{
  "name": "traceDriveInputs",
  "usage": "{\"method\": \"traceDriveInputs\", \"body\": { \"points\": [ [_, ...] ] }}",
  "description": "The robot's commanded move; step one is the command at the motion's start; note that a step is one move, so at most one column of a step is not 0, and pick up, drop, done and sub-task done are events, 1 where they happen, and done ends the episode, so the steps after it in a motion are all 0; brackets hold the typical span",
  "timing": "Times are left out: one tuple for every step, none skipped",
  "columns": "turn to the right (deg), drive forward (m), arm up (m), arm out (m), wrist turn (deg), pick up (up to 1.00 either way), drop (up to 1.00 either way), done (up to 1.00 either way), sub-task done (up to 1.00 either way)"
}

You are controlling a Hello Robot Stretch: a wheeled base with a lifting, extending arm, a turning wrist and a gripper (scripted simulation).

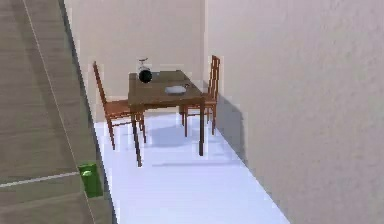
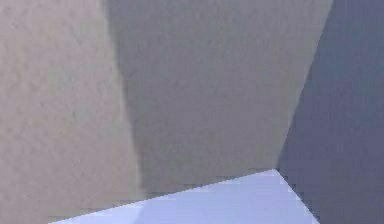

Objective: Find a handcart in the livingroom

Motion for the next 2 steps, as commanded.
{"method": "traceDriveInputs", "body": {
  "points": [
    [0.0, 1.00, 0.00, 0.00, 0.0, 0.00, 0.00, 0.00, 0.00],
    [-45.0, 0.00, 0.00, 0.00, 0.0, 0.00, 0.00, 0.00, 0.00]
  ]
}}
